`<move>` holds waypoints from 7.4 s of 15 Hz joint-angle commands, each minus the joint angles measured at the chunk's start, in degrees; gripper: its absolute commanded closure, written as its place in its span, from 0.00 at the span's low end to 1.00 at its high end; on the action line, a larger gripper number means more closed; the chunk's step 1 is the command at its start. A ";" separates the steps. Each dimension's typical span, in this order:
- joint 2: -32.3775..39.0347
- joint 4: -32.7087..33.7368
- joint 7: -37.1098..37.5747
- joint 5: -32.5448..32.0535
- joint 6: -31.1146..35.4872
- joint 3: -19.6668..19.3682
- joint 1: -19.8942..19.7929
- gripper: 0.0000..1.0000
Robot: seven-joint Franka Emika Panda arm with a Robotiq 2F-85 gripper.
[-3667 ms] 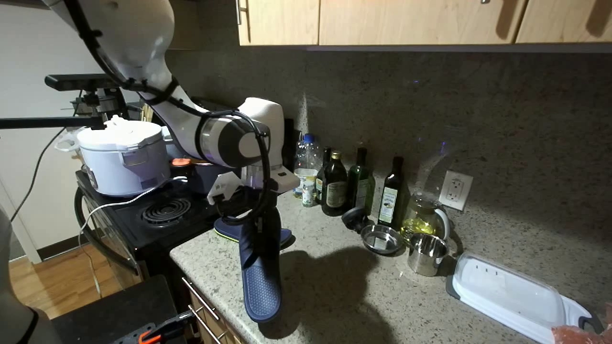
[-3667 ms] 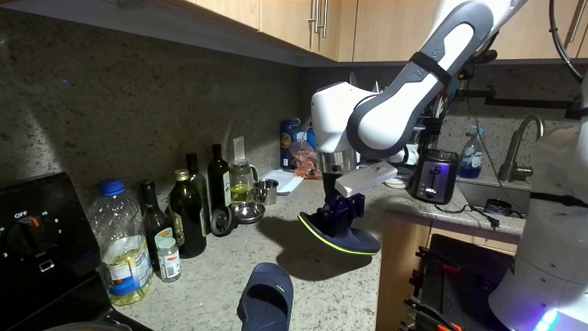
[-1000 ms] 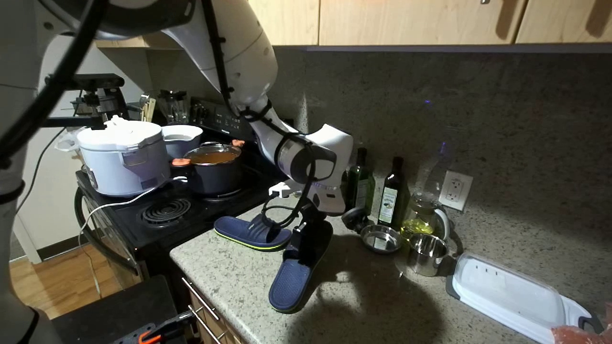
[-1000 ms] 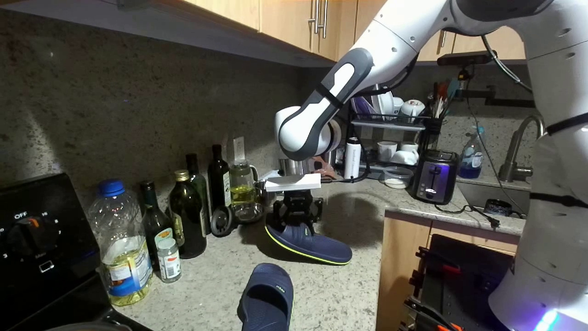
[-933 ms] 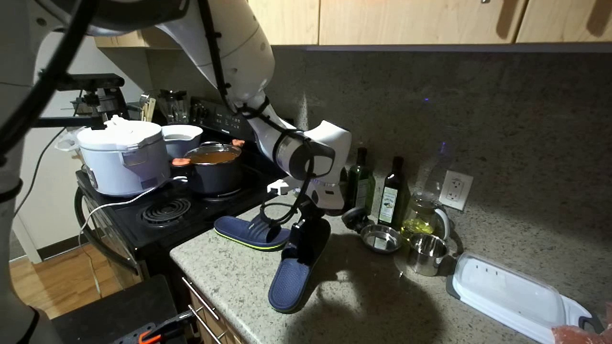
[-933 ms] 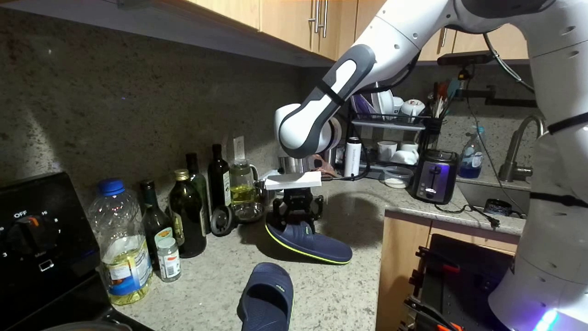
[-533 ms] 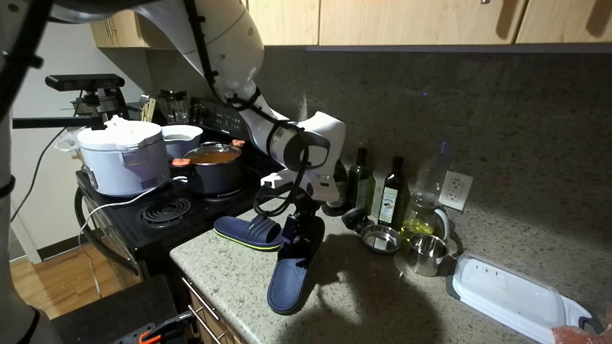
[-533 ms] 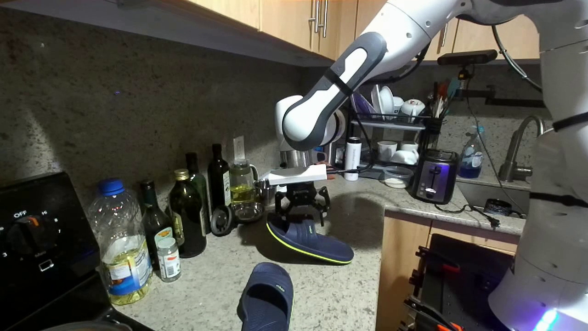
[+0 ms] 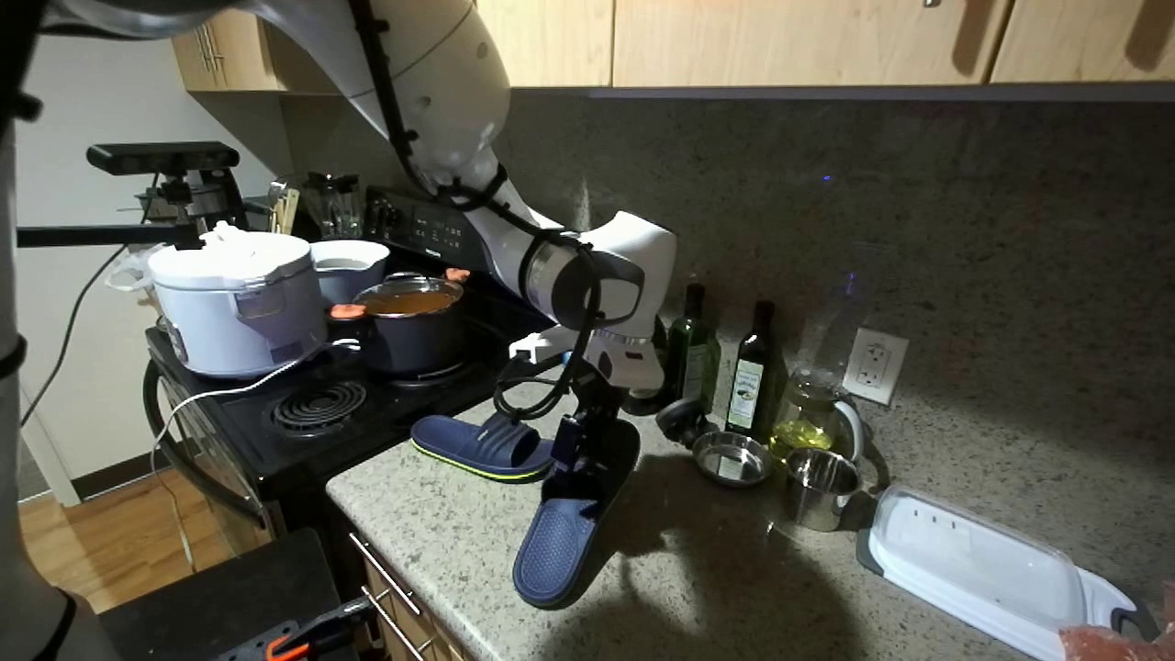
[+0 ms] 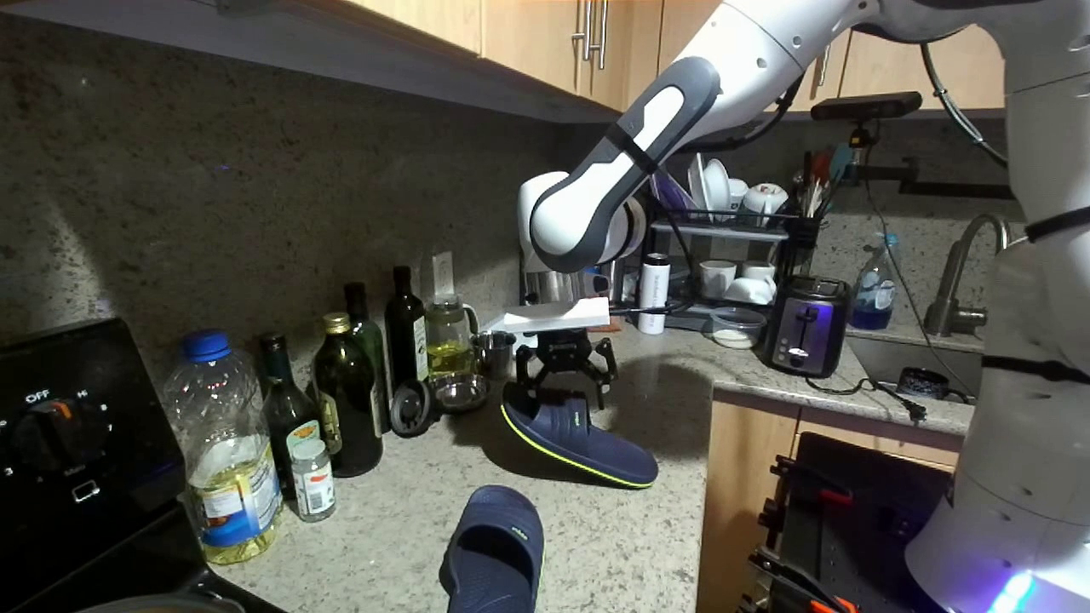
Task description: Separate the slippers on the counter
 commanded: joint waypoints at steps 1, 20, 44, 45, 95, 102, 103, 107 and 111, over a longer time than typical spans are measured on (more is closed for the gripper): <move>-3.15 -2.53 0.89 -0.57 3.80 -0.10 -0.56 0.00; -11.56 -11.02 -28.25 5.93 7.33 12.76 3.78 0.00; 5.43 0.15 -60.84 -14.04 8.90 15.64 11.61 0.00; 5.78 -0.34 -58.44 -14.50 12.94 15.06 12.02 0.00; -13.84 -13.25 -34.48 -37.70 4.53 6.51 15.16 0.98; -19.48 -15.63 -40.42 -46.37 5.13 9.41 8.33 0.98; -19.66 -15.61 -40.02 -47.15 5.53 9.36 7.34 0.98; -17.30 -13.88 -39.08 -45.74 4.91 10.35 6.16 0.91; -16.95 -13.87 -39.00 -45.74 4.90 10.90 6.28 0.91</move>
